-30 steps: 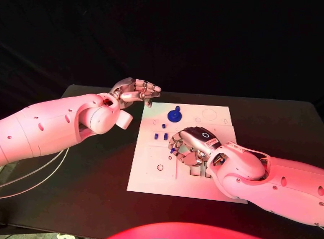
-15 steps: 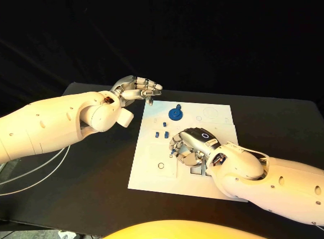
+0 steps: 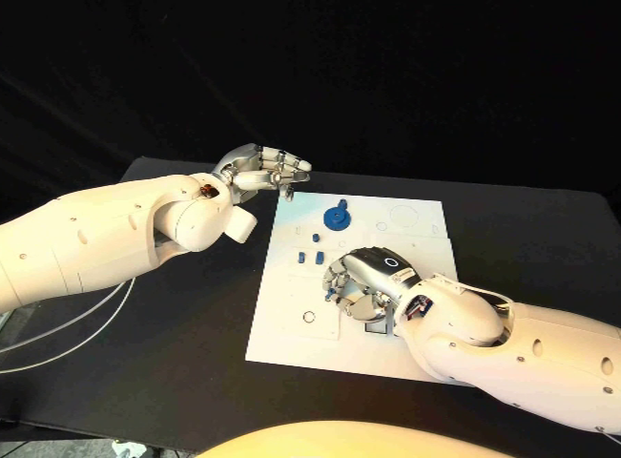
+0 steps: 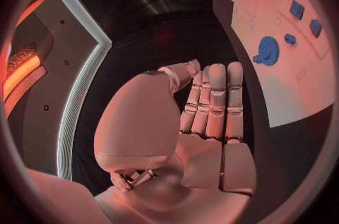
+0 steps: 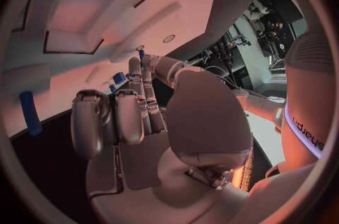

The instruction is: Assemble the parts on the task board

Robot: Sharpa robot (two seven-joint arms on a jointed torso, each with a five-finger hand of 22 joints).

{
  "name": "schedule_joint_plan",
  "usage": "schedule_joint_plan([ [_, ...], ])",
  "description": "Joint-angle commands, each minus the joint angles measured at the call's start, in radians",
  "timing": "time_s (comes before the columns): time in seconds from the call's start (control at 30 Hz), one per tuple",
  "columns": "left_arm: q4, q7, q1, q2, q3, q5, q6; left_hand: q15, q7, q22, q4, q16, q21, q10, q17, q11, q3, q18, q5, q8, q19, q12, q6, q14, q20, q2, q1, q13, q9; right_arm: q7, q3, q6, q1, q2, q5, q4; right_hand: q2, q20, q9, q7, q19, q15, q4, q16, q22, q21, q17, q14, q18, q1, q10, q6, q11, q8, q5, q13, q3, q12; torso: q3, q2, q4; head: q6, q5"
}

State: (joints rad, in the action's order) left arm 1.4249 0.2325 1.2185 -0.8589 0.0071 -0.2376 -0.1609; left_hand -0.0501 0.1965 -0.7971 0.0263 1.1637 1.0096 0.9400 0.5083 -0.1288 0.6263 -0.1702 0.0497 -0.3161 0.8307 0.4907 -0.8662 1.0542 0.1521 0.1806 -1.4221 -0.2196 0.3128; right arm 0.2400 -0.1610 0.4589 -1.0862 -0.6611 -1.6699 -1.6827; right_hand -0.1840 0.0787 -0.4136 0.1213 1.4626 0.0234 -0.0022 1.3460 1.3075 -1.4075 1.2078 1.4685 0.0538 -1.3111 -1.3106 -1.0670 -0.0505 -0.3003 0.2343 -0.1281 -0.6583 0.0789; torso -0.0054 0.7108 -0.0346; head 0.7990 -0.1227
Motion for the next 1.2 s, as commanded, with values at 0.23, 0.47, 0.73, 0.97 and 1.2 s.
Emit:
schedule_joint_plan([
  [0.23, 0.000, 0.003, 0.001, 0.002, 0.001, 0.001, 0.004, -0.004, 0.001, 0.002, 0.001, -0.004, -0.004, -0.009, -0.002, 0.001, -0.005, -0.014, 0.001, -0.003, 0.008, 0.000, 0.008, 0.006, 0.000, 0.002, 0.008, 0.002, 0.001, -0.012, -0.001, -0.024, 0.003, 0.003, -0.001, 0.001, 0.009, -0.005, -0.002, -0.001, 0.030, 0.005, 0.000, -0.003, 0.101, 0.001, -0.001, 0.036, -0.011, 0.000, -0.005, -0.004, 0.001, -0.004, 0.002, -0.001, -0.004, 0.000, -0.0003, 0.000, -0.0004, 0.002, 0.000],
  [0.47, -0.001, 0.001, 0.001, 0.001, 0.001, 0.001, 0.005, -0.004, 0.001, 0.002, 0.001, -0.004, -0.004, -0.009, -0.002, 0.001, -0.005, -0.014, 0.001, -0.003, 0.008, 0.000, 0.008, 0.006, 0.000, 0.002, 0.008, 0.002, 0.001, -0.008, -0.001, -0.033, 0.004, 0.003, -0.002, 0.001, 0.009, -0.005, -0.002, -0.001, 0.030, 0.005, 0.000, -0.003, 0.101, 0.001, -0.001, 0.036, -0.011, 0.000, -0.005, -0.004, 0.001, -0.004, 0.002, -0.001, -0.004, 0.000, -0.0003, 0.000, -0.0002, 0.003, -0.001],
  [0.73, -0.001, 0.000, 0.001, 0.000, 0.001, 0.001, 0.006, -0.004, 0.001, 0.003, 0.002, -0.004, -0.005, -0.010, -0.002, 0.000, -0.006, -0.014, 0.001, -0.003, 0.008, 0.000, 0.009, 0.006, 0.001, 0.002, 0.009, 0.002, 0.001, 0.010, -0.002, -0.046, 0.005, 0.010, -0.012, 0.005, 0.009, -0.005, -0.004, -0.001, 0.029, 0.005, 0.001, -0.004, 0.100, 0.003, -0.003, 0.035, -0.010, 0.002, -0.005, -0.003, 0.001, -0.004, 0.002, -0.001, -0.004, -0.001, -0.0002, 0.000, -0.0001, 0.004, 0.000],
  [0.97, 0.000, -0.001, 0.001, 0.000, 0.001, 0.001, 0.007, -0.004, 0.001, 0.003, 0.002, -0.004, -0.005, -0.010, -0.002, 0.000, -0.006, -0.014, 0.001, -0.003, 0.008, 0.000, 0.009, 0.006, 0.001, 0.002, 0.009, 0.002, 0.001, 0.038, -0.003, -0.062, 0.010, 0.021, -0.033, 0.010, 0.005, -0.005, -0.007, -0.001, 0.026, 0.005, 0.001, -0.007, 0.096, 0.007, -0.008, 0.034, -0.009, 0.008, -0.003, 0.001, 0.000, -0.005, 0.001, -0.002, 0.000, -0.004, -0.0002, 0.000, -0.0010, 0.005, 0.000],
  [1.2, 0.001, -0.003, 0.001, -0.002, 0.001, 0.001, 0.008, -0.005, 0.002, 0.005, 0.003, -0.004, -0.007, -0.011, -0.002, 0.000, -0.007, -0.014, 0.001, -0.004, 0.009, 0.000, 0.010, 0.006, 0.001, 0.002, 0.010, 0.003, 0.001, 0.054, -0.003, -0.067, 0.013, 0.023, -0.046, 0.010, 0.004, -0.004, -0.008, -0.001, 0.025, 0.004, 0.002, -0.008, 0.095, 0.009, -0.010, 0.033, -0.009, 0.011, -0.002, 0.002, -0.001, -0.005, 0.001, -0.002, 0.002, -0.005, -0.0004, 0.000, -0.0008, 0.006, 0.000],
])
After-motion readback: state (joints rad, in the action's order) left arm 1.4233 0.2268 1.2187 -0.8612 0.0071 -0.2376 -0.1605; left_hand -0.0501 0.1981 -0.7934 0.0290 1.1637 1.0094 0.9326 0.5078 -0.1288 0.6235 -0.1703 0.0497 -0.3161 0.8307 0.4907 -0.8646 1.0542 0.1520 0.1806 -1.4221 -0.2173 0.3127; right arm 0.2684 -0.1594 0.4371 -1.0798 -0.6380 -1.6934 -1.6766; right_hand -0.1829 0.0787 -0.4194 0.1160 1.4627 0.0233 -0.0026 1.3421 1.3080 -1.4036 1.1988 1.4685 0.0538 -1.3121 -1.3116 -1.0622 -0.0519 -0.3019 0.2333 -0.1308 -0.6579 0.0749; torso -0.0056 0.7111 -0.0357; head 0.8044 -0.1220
